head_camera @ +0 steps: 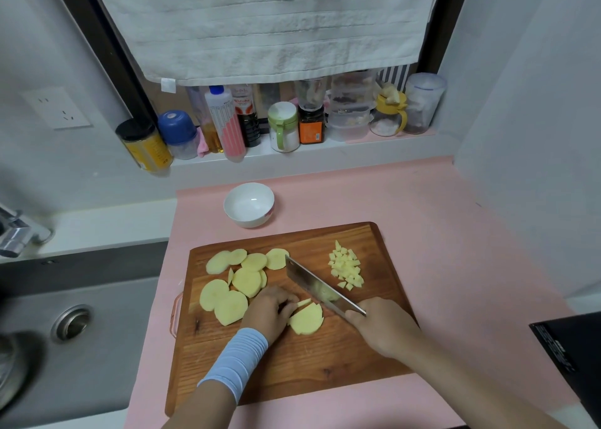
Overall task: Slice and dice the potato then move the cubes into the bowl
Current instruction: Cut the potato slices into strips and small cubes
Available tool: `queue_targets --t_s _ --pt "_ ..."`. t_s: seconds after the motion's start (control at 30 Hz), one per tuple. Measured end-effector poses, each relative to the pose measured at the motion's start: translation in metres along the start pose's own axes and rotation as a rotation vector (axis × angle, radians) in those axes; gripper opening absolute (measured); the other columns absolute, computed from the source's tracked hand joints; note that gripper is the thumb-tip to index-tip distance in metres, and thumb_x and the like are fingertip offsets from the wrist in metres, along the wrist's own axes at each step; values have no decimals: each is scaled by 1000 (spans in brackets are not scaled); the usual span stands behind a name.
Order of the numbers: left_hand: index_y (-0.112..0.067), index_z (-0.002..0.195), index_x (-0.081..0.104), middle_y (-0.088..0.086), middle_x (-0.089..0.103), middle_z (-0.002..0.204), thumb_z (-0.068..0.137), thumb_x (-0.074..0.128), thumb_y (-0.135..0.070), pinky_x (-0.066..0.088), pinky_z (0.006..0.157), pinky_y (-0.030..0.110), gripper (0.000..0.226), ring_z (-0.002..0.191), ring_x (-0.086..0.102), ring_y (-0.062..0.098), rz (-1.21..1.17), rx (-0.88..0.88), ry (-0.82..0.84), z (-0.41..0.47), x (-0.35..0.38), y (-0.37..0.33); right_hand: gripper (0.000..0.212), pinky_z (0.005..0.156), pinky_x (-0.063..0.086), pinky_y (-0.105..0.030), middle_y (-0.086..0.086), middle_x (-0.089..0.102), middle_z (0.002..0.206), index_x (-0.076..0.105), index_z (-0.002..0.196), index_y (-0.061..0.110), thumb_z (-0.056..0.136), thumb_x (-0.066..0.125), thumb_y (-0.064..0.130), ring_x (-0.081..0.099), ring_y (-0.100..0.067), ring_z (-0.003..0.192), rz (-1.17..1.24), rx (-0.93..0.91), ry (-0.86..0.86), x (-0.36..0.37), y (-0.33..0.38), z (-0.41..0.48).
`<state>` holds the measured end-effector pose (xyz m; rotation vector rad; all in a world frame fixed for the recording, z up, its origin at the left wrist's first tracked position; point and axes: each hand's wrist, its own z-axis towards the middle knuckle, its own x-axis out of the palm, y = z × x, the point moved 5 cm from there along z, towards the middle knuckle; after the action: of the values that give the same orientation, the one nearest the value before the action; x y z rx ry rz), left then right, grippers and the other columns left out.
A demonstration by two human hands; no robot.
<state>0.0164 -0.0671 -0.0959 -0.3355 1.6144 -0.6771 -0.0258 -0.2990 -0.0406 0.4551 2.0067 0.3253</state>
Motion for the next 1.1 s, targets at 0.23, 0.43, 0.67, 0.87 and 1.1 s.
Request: queue_targets --t_s 0.23,0.43,0.67,0.87,1.1 --pt "-28 101 72 -15 65 100 97 56 -34 43 92 25 18 100 52 5 -4 24 27 -14 9 1 41 56 41 -29 6 62 74 52 70 24 102 47 50 58 -11 69 -17 -31 17 1 7 -5" --pt "-29 120 64 -19 57 101 83 58 -47 41 88 19 42 98 47 1 -45 120 -22 -35 13 1 43 60 43 -32 3 63 73 55 71 20 101 48 50 60 -14 70 -53 -52 10 0 7 -6" --pt "-24 116 63 -13 55 107 84 59 -19 40 93 18 33 103 50 6 -65 257 -50 -46 11 1 41 61 45 -32 4 64 74 57 73 21 102 47 50 61 -13 72 -65 -54 12 1 5 -6" --pt "-30 111 76 -17 60 94 95 53 -40 44 81 21 30 88 50 7 57 256 -65 -35 9 5 43 55 40 -29 5 61 73 52 70 22 102 47 50 58 -12 68 -64 -42 17 -2 4 -5" --pt "-29 113 75 -12 67 102 93 65 -36 46 91 29 23 100 53 10 89 59 -50 -20 5 4 44 59 43 -32 3 64 74 54 72 20 101 47 52 61 -15 70 -50 -35 28 -2 3 -3"
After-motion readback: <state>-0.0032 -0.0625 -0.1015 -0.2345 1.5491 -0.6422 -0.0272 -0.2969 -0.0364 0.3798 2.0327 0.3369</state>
